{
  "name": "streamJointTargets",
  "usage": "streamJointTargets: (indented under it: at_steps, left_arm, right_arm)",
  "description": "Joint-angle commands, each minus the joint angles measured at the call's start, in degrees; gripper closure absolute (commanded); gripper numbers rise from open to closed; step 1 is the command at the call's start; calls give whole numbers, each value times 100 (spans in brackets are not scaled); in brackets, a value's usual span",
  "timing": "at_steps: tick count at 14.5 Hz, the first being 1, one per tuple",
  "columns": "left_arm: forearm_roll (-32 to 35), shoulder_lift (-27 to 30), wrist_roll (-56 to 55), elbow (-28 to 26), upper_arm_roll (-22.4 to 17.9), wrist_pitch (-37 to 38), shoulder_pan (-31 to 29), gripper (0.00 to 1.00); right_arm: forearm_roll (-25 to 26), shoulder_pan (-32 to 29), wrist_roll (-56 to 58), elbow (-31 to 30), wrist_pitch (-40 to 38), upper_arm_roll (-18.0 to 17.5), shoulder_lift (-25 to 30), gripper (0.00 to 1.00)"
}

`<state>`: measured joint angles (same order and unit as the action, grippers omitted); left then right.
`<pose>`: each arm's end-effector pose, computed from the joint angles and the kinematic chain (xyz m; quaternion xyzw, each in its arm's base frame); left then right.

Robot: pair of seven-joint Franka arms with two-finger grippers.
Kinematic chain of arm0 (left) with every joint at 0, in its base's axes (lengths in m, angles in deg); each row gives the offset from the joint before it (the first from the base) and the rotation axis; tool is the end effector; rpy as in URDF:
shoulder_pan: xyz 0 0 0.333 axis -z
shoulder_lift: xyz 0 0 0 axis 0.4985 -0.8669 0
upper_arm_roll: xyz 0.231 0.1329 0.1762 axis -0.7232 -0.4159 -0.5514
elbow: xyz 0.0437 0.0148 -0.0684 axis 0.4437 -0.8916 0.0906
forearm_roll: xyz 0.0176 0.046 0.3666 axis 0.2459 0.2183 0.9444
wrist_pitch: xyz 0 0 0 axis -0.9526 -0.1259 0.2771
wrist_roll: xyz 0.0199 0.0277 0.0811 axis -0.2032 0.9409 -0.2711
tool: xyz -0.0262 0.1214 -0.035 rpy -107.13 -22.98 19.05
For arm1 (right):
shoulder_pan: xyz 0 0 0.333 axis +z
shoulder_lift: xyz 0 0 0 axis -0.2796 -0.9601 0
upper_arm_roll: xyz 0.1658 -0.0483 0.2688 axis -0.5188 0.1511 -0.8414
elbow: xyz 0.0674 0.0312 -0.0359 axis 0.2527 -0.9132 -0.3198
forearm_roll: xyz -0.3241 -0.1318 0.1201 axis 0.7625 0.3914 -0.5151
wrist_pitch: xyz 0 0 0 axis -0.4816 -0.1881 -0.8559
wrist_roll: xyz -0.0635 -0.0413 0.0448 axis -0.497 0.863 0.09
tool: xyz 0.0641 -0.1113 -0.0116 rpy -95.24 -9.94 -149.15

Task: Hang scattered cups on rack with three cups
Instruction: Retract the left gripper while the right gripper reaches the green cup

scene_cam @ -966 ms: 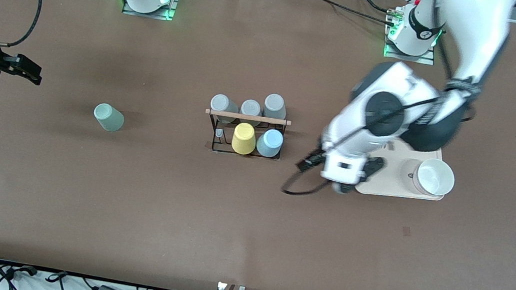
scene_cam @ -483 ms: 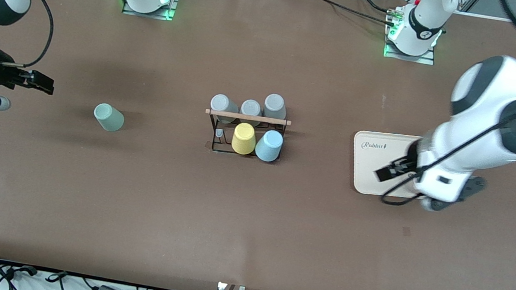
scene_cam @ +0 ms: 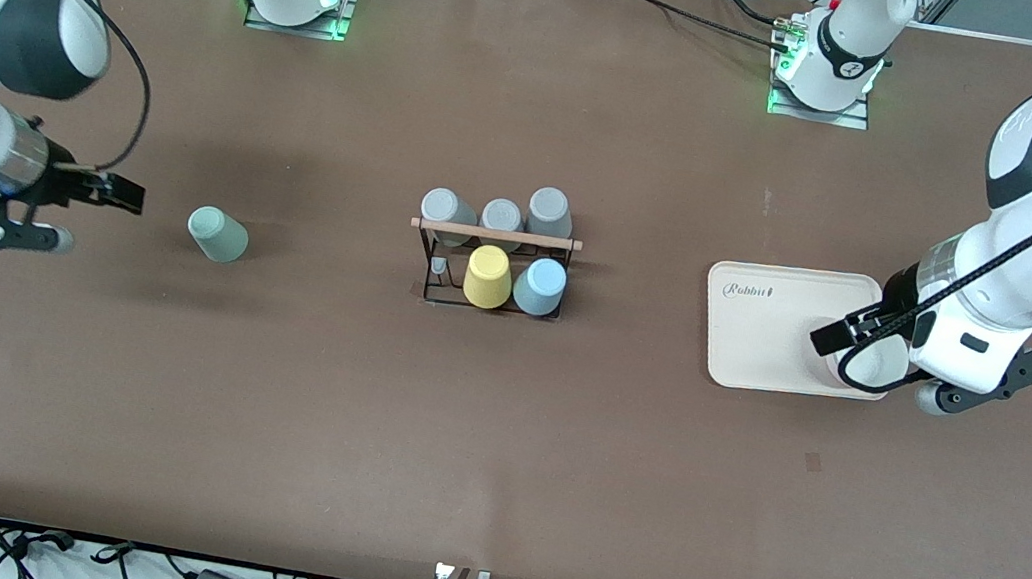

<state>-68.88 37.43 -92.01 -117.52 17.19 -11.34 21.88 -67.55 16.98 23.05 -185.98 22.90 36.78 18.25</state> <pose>0.6166 -0.1220 0.5146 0.9703 0.2402 -0.0252 0.0158 0.5890 -0.0032 0.3979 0.9965 0.0337 -0.0714 0.0286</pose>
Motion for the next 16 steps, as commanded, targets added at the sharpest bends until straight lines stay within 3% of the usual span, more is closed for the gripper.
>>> streamJointTargets:
  at_steps: [1,5,9,11,16]
  left_arm:
    - [38,424,931,-200,-48,151,-173,0]
    - [-199,802,2392,-279,-1206,495,291,0]
    - [-366,1215,3798,-533,-2024,548,529,0]
    - [-410,1453,4300,-735,-2166,539,530,0]
    - [-393,1638,4311,-824,-2184,565,451,0]
  right_arm:
    - [4,40,-79,-594,593,-32,83,0]
    - [-4,101,-88,-1024,1155,-32,-83,0]
    - [-5,154,-96,-1701,2078,-32,-162,0]
    - [-5,180,-515,-1912,2281,-32,-215,0]
    - [-5,313,-667,-1975,2458,-32,-443,0]
